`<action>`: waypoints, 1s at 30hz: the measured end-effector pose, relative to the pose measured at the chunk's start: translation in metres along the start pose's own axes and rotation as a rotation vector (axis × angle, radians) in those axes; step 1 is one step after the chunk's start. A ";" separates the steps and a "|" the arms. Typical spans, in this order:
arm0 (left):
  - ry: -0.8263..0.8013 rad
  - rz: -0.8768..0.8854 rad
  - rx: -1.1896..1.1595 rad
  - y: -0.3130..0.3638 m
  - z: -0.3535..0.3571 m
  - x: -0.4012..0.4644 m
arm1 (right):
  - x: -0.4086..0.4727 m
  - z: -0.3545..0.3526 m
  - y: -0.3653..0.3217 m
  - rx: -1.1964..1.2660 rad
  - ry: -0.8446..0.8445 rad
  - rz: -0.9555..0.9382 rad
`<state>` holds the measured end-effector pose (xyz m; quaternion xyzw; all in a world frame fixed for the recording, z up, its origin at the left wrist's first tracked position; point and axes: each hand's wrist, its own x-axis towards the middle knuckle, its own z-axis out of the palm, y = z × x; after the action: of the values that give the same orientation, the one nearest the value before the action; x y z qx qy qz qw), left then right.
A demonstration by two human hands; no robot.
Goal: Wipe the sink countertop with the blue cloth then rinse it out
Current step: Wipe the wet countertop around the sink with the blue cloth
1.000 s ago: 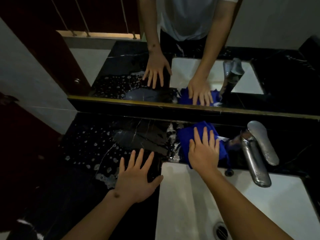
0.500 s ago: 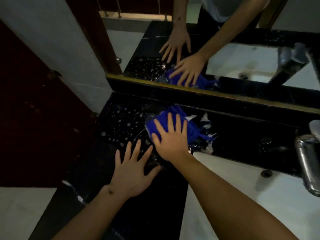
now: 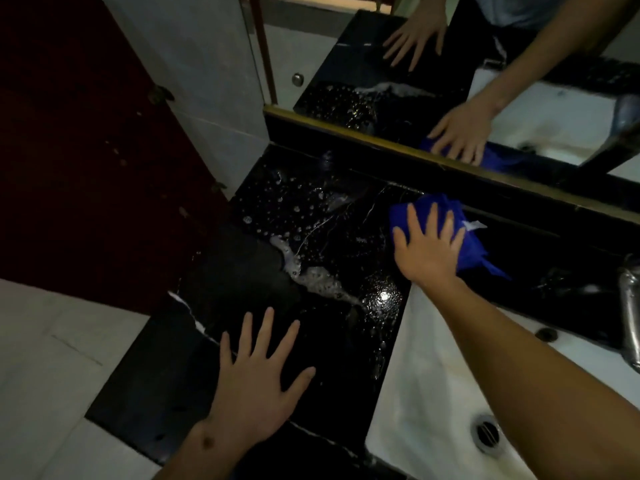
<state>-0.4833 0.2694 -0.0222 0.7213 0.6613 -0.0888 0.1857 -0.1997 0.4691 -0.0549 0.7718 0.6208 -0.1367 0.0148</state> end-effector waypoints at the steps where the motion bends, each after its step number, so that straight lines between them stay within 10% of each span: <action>1: -0.001 -0.011 -0.006 0.000 0.003 -0.006 | -0.001 0.004 -0.018 -0.001 0.006 -0.041; 16: -0.072 -0.202 -0.075 -0.019 0.027 -0.119 | -0.262 0.075 -0.070 0.039 -0.059 -0.580; 30: 0.000 -0.173 -0.159 -0.024 0.049 -0.134 | -0.092 0.039 -0.047 -0.030 0.056 -0.343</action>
<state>-0.5162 0.1289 -0.0206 0.6446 0.7260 -0.0518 0.2340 -0.2697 0.3848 -0.0647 0.6578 0.7455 -0.1062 -0.0148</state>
